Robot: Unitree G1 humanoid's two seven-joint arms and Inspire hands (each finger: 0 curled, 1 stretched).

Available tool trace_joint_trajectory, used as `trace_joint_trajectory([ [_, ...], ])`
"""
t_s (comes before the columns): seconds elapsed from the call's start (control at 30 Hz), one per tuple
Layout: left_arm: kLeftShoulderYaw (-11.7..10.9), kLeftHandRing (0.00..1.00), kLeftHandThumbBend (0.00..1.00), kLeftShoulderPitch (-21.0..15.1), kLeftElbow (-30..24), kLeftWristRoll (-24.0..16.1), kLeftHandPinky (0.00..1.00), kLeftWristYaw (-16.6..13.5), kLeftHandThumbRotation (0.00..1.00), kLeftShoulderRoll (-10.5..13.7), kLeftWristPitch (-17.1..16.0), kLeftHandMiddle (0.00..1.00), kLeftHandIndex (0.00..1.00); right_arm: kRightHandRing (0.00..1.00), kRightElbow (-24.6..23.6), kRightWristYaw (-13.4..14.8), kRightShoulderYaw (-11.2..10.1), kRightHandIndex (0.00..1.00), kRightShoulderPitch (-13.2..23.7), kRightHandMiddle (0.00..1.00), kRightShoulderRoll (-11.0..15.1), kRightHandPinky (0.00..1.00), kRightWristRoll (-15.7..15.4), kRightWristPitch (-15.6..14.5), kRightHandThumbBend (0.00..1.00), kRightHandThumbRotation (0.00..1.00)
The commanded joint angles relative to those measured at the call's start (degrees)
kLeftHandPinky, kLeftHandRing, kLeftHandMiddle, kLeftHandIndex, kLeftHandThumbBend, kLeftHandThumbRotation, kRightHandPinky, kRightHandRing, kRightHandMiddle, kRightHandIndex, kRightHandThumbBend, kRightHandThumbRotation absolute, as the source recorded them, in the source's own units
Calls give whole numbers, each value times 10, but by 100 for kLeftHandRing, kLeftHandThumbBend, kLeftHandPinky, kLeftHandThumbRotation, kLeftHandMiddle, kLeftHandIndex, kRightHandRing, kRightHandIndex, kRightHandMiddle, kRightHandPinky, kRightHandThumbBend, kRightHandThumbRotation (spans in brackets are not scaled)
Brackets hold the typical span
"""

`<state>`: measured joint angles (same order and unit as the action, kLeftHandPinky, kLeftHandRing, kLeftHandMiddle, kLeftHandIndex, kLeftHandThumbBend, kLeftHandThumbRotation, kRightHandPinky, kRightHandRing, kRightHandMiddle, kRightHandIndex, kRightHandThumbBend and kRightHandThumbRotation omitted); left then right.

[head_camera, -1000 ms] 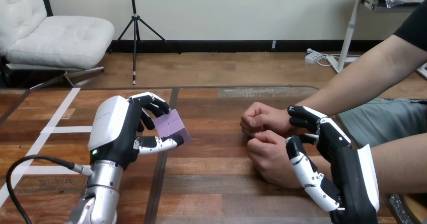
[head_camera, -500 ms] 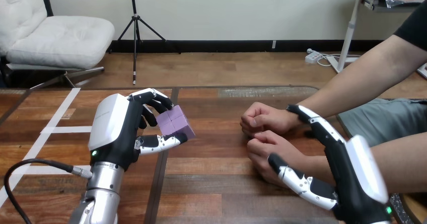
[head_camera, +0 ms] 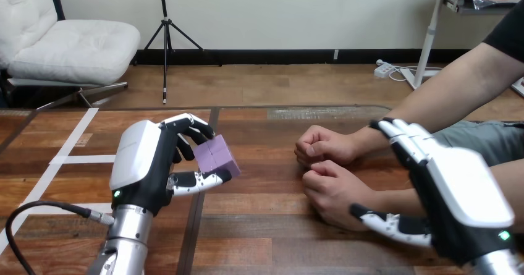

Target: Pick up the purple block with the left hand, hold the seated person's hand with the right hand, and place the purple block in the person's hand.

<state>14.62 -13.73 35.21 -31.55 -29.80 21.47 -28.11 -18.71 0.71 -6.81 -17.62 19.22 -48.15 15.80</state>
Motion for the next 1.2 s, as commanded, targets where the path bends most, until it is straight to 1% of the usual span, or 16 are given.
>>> trace_joint_trajectory([
  [0.0,-14,41,59,-18,-32,-3,34,-4,0,-2,0,49,55,93,-53,-30,-13,89,30,92,29,99,-14,-32,80,25],
  [0.03,-14,41,59,-18,-32,-3,34,-4,0,-2,0,49,55,93,-58,-40,-15,89,32,92,35,99,-16,-40,81,23],
  [0.13,-15,40,59,-17,-32,-3,34,-4,0,-2,-1,49,55,92,-65,-59,-15,88,36,91,48,99,-22,-56,83,22],
  [0.2,-15,40,59,-17,-32,-3,34,-5,0,-3,-2,49,55,91,-68,-65,-15,87,38,90,54,98,-26,-63,84,22],
  [0.4,-14,40,60,-18,-26,-7,33,-10,0,-2,-6,49,55,88,-81,-98,-14,83,46,86,72,93,-32,-92,89,19],
  [0.53,-14,40,60,-18,-27,-9,33,-11,0,-3,-4,49,55,87,-93,-132,-13,82,54,85,86,91,-37,-113,90,18],
  [0.6,-14,40,60,-18,-25,-10,33,-12,0,-2,-5,49,55,86,-97,-144,-13,81,58,84,90,90,-39,-122,90,17],
  [0.63,-13,40,60,-19,-24,-11,33,-13,0,-2,-5,49,55,85,-101,-156,-12,81,60,84,93,89,-41,-128,91,16],
  [0.7,-13,40,60,-20,-23,-13,33,-15,0,-1,-6,49,55,85,-106,-170,-12,81,63,83,97,88,-43,-136,91,16],
  [0.73,-13,40,60,-20,-22,-11,33,-14,0,-2,-8,49,55,84,-110,-183,-11,80,66,83,99,87,-46,-144,91,16],
  [0.8,-14,40,60,-20,-20,-9,33,-13,0,-2,-9,49,55,84,-114,-197,-9,80,70,83,102,87,-49,-153,91,16],
  [0.87,-14,40,60,-21,-20,-10,33,-13,0,-3,-8,49,55,84,-121,-219,-8,80,74,82,106,86,-50,-164,91,15],
  [0.93,-13,40,60,-22,-20,-11,33,-14,0,-2,-7,49,55,83,-125,-234,-6,80,78,82,110,85,-48,-171,91,14],
  [1.1,-13,40,60,-23,-17,-12,33,-15,0,-2,-8,49,55,81,-128,-260,-2,78,89,81,119,81,-45,-179,92,10],
  [1.17,-13,40,60,-23,-17,-9,32,-13,0,-2,-10,49,55,80,-127,-275,3,78,95,80,125,79,-47,-183,92,8],
])
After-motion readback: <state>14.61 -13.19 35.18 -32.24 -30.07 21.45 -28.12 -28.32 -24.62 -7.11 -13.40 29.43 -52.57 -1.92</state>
